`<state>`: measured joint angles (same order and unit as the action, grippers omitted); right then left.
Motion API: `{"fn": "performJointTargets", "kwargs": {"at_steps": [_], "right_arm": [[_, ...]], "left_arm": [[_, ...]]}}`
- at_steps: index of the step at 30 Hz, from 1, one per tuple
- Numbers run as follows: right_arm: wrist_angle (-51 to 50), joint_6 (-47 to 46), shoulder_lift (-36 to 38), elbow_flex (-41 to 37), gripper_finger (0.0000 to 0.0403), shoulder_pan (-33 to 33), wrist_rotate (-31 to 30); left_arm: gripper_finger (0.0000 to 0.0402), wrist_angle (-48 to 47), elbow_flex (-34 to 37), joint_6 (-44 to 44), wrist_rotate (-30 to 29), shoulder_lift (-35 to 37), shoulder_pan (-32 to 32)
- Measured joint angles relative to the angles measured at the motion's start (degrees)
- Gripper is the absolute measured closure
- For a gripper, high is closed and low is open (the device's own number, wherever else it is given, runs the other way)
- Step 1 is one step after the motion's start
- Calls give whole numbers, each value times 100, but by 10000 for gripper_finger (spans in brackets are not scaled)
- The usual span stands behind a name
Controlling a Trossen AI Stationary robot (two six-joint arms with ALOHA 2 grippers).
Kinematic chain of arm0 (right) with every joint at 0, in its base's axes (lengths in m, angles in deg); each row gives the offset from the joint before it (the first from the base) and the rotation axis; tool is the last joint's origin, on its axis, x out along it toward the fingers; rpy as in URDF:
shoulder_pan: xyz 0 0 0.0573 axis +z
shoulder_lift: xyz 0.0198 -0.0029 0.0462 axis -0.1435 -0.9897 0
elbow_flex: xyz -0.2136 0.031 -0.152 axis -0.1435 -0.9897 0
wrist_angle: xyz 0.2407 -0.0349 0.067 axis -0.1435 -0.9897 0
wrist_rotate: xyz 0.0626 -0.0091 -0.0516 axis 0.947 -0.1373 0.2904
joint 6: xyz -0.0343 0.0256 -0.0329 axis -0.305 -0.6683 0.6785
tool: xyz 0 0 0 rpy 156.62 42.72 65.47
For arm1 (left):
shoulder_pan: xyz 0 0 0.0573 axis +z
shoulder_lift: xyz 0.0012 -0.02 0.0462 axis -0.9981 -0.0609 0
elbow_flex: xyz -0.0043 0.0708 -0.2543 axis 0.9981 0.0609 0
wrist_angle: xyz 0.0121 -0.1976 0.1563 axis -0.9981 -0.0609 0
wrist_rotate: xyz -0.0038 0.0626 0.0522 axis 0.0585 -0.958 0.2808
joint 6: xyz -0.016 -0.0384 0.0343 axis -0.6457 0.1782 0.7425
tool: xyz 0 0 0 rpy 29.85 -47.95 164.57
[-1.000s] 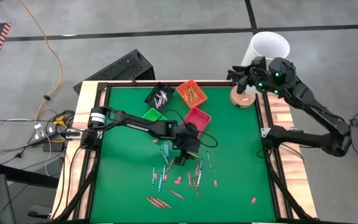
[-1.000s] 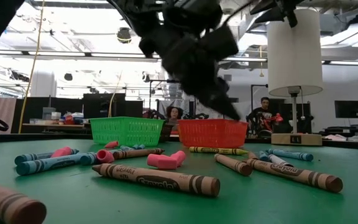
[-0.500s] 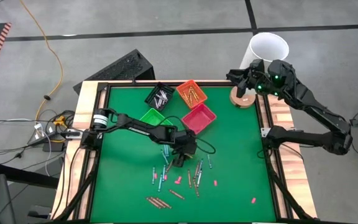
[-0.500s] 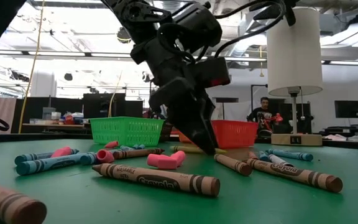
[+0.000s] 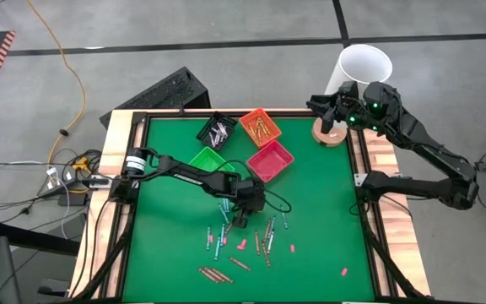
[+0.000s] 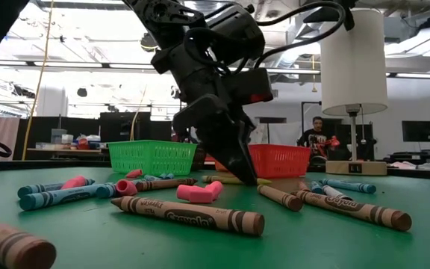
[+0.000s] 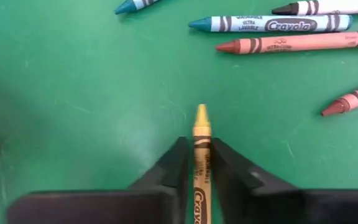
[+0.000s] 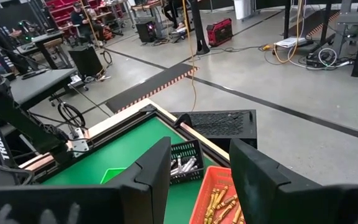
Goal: Sort crayons
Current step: Put the yellow crayon into the bin
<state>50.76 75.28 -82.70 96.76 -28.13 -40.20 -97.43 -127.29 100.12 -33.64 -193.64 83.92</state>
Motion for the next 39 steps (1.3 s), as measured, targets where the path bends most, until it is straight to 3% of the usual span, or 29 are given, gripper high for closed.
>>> {"fn": "performJointTargets", "kwargs": {"at_steps": [3,14,21,31,39], "right_arm": [[4,-8,1,0,239,0,0],[33,-8,366,0,239,1,153],[59,144,810,0,239,133,364],[203,160,832,0,239,992,463],[1092,171,-9,-2,237,1770,408]], "left_arm": [[391,-3,-5,-198,-33,7,0],[398,-357,-583,-844,83,292,24],[399,-272,-1045,-925,-497,993,199],[399,1236,-1117,-1296,-685,2581,648],[399,2236,-1108,-1295,-655,3197,752]]}}
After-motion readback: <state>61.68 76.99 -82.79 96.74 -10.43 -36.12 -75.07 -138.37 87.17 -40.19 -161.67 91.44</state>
